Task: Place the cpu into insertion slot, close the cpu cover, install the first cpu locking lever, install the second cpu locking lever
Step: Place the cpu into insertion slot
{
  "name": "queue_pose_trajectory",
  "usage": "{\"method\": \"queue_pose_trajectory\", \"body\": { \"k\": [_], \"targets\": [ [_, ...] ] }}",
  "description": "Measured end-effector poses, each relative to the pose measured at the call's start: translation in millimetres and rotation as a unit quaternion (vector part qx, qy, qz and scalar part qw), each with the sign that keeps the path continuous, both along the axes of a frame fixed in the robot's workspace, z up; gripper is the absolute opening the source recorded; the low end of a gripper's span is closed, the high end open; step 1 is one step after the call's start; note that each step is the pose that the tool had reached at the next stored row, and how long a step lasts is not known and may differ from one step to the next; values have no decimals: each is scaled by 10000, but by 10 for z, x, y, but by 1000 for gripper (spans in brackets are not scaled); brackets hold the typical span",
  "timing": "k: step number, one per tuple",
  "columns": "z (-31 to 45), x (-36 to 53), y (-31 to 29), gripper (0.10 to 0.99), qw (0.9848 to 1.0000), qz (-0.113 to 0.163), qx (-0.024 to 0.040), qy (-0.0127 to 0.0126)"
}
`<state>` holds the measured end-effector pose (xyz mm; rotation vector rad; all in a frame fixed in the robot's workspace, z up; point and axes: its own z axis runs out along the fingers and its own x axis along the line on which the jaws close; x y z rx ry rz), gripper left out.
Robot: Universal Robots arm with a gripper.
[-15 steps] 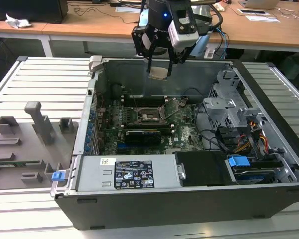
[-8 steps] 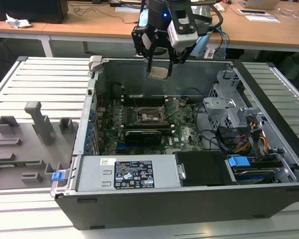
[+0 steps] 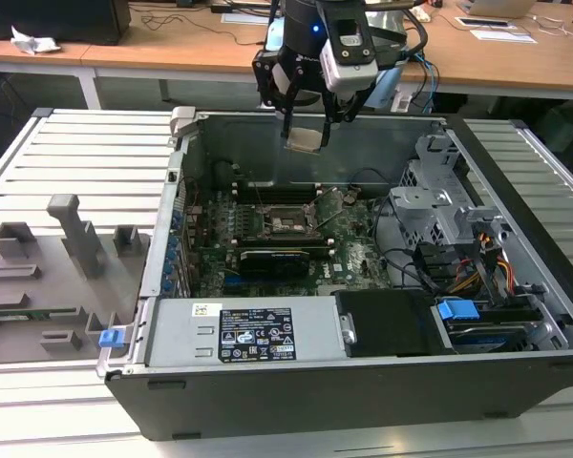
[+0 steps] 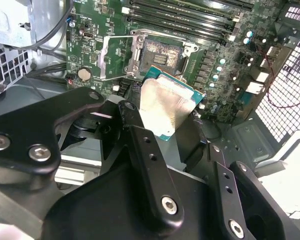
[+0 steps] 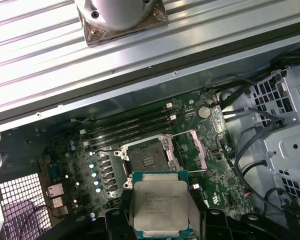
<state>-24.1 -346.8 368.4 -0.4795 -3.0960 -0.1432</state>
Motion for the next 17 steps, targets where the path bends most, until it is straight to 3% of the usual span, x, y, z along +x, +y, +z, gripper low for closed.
{"method": "queue_pose_trajectory", "body": {
  "k": [17],
  "targets": [
    [0,0,0,525,9998,-214,0,0]
  ]
}}
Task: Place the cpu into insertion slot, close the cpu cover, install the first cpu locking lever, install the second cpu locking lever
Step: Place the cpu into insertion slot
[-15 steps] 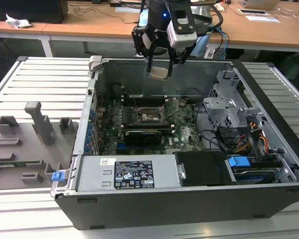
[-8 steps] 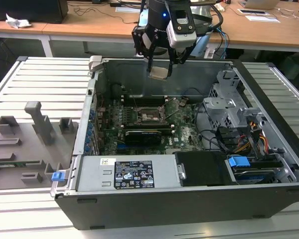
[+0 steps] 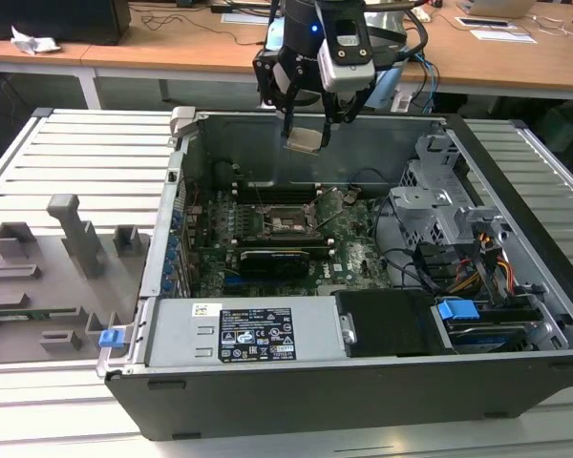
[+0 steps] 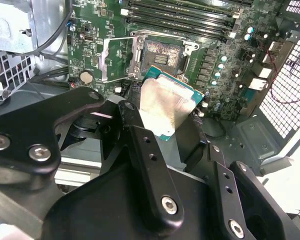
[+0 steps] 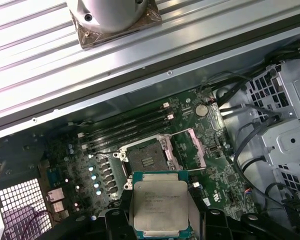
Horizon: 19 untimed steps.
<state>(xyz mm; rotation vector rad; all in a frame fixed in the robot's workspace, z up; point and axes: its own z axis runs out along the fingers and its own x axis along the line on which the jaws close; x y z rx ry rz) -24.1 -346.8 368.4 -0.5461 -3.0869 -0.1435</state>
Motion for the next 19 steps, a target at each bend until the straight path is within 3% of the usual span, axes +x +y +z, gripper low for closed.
{"method": "queue_pose_trajectory", "body": {
  "k": [19],
  "targets": [
    [0,0,0,525,9997,-228,0,0]
  ]
}}
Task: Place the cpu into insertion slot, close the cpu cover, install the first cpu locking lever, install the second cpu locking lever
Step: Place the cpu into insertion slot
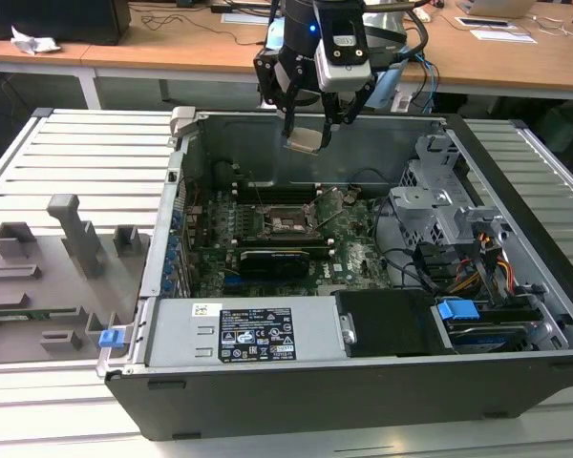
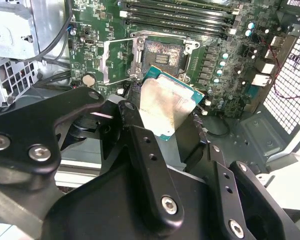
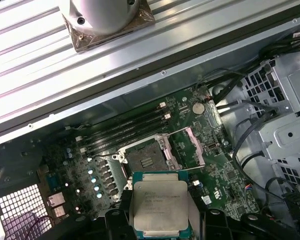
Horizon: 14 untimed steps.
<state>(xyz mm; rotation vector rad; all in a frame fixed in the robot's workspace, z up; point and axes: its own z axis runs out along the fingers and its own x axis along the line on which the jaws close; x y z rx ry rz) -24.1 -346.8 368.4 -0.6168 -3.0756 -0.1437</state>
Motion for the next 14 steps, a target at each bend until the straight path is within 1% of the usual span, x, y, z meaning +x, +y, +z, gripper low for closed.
{"method": "queue_pose_trajectory", "body": {
  "k": [14],
  "targets": [
    [0,0,0,525,9999,-153,0,0]
  ]
}}
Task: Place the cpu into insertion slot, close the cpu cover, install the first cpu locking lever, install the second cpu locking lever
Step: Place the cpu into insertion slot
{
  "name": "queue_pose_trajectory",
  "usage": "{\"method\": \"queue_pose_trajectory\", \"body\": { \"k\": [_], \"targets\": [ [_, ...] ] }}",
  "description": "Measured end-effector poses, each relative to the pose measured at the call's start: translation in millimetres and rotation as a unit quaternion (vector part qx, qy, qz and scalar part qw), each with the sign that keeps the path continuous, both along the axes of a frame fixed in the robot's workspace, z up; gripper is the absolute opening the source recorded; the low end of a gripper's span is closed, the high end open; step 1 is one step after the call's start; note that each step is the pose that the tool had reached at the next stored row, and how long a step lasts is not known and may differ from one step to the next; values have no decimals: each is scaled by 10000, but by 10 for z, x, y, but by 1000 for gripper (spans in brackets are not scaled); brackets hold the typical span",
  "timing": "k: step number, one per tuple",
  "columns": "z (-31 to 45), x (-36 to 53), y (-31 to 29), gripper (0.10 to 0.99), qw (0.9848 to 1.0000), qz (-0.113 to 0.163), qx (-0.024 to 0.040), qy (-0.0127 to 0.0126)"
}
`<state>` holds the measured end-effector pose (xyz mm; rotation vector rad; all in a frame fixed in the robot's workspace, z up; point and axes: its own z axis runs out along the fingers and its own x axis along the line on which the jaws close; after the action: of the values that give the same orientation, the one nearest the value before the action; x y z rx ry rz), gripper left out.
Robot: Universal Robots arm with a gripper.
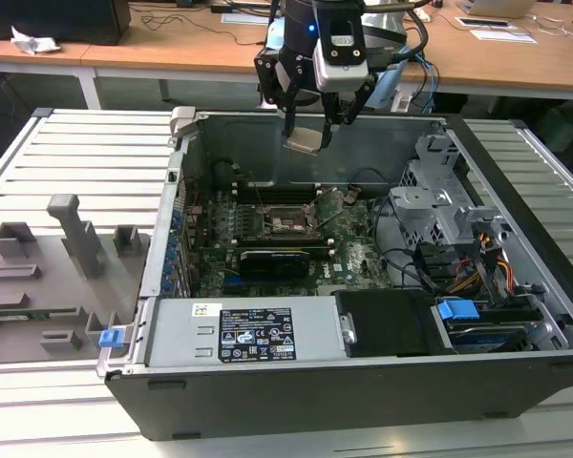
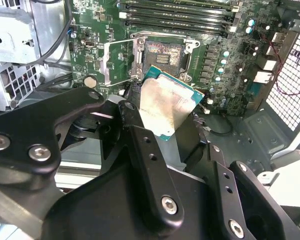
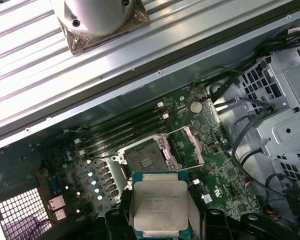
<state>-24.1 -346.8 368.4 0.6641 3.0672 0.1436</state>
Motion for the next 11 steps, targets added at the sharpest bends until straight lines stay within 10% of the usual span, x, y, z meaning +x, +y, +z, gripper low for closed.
{"method": "queue_pose_trajectory", "body": {
  "k": [11],
  "targets": [
    [-3,-1,0,525,9996,-268,0,0]
  ]
}}
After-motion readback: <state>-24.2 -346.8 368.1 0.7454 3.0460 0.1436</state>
